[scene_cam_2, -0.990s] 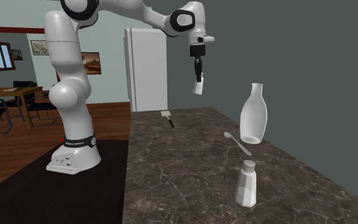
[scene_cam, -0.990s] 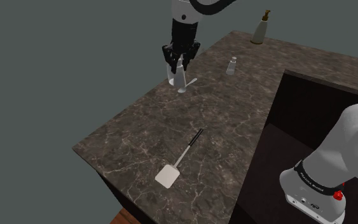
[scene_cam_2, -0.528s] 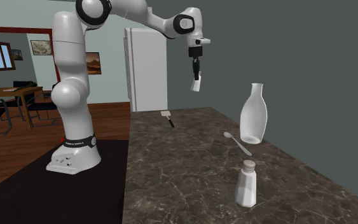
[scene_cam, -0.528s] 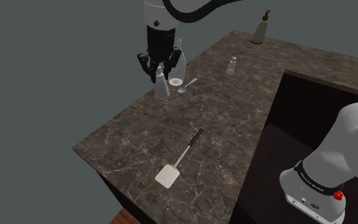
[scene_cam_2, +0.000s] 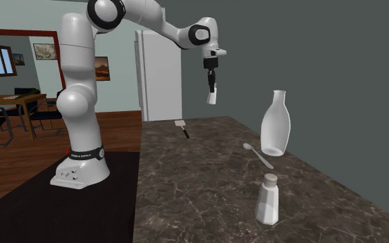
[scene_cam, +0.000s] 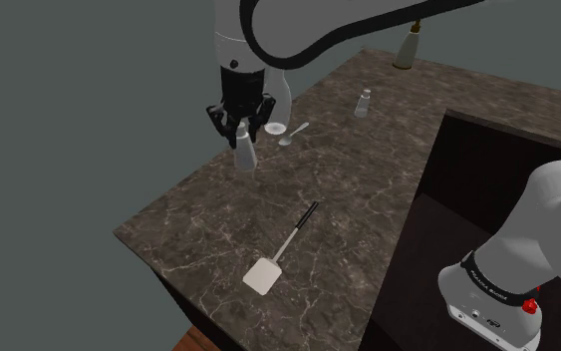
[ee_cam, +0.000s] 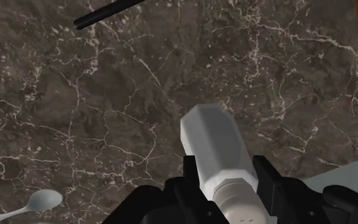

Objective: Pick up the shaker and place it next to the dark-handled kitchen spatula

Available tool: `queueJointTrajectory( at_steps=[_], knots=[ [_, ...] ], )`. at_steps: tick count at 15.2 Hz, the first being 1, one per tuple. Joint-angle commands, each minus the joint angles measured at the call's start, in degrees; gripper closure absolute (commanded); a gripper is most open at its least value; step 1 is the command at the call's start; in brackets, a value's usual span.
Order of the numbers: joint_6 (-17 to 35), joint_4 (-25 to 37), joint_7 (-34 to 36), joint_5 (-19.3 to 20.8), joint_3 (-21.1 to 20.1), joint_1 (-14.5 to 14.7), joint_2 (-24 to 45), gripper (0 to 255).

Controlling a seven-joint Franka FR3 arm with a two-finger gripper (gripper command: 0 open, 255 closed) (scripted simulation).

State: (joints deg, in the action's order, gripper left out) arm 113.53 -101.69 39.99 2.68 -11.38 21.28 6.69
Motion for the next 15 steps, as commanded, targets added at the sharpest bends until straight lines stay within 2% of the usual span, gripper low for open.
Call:
queueJointTrajectory(
  at_steps=[1, 15],
  knots=[
    [1.4, -1.2, 0.1, 0.1, 0.0, 0.0, 0.2, 255],
    [11.5, -8.4, 0.8, 1.0, 0.2, 0.1, 3.1, 255]
  ],
)
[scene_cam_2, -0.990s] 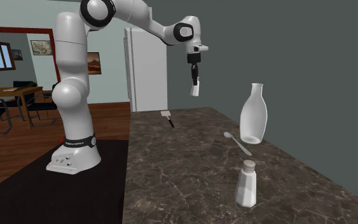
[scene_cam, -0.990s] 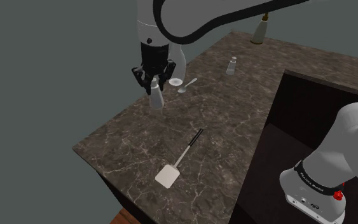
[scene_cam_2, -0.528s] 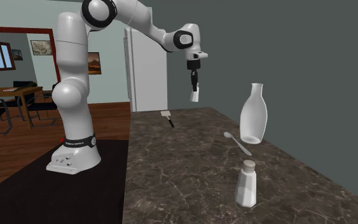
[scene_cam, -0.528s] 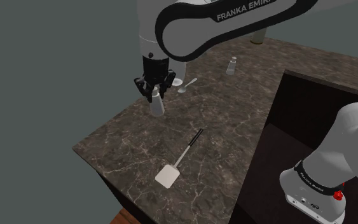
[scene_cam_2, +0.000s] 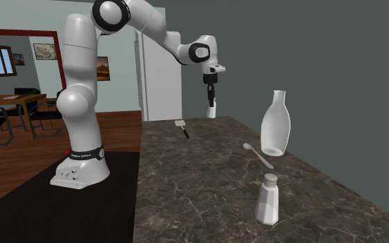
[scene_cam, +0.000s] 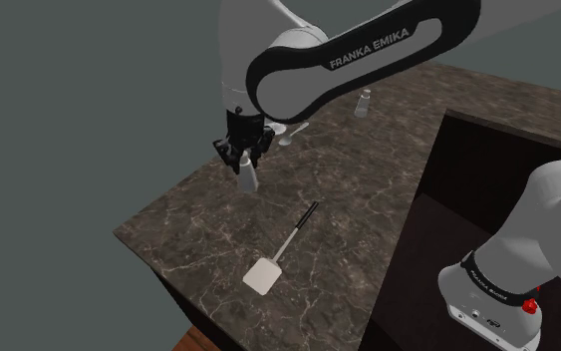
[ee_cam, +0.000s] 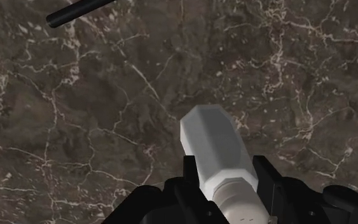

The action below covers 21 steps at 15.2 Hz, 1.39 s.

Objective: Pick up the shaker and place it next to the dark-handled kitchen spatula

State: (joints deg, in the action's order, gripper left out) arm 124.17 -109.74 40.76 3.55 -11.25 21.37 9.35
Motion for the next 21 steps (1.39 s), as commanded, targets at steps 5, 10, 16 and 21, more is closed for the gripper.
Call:
queueJointTrajectory(
  at_steps=[5, 10, 16, 21],
  knots=[
    [4.3, -2.3, 0.5, 0.7, 0.1, 0.1, 2.0, 255],
    [7.9, -4.1, 0.9, 1.3, 0.3, 0.2, 3.9, 255],
    [7.9, -4.1, 0.9, 1.3, 0.3, 0.2, 3.9, 255],
    [7.9, -4.1, 0.9, 1.3, 0.3, 0.2, 3.9, 0]
  ],
)
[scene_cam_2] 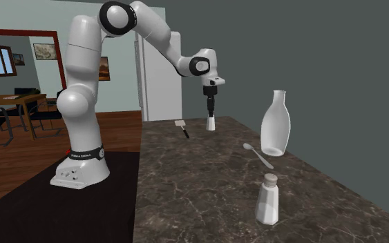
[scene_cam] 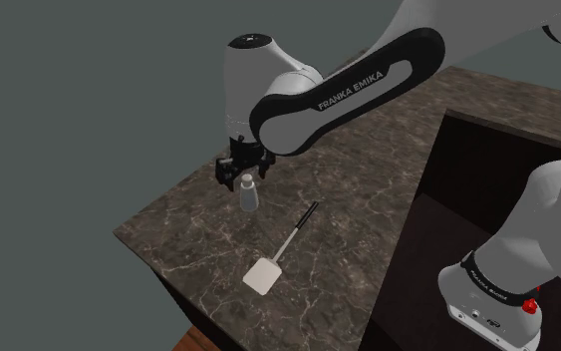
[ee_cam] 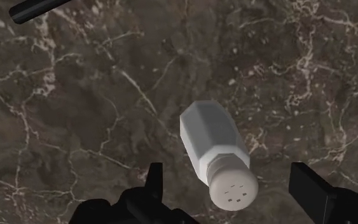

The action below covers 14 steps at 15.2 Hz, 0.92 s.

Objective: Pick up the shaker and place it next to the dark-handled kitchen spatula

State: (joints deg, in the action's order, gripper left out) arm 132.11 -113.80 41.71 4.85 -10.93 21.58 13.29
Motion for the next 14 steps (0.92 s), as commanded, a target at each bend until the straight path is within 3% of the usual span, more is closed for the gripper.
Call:
queueJointTrajectory(
  at_steps=[1, 6, 14],
  knots=[
    [0.0, 0.0, 0.0, 0.0, 0.0, 0.0, 0.0, 0],
    [-6.2, 2.3, -0.8, -1.2, -0.3, -0.2, -4.0, 0],
    [-6.2, 2.3, -0.8, -1.2, -0.3, -0.2, -4.0, 0]
  ],
)
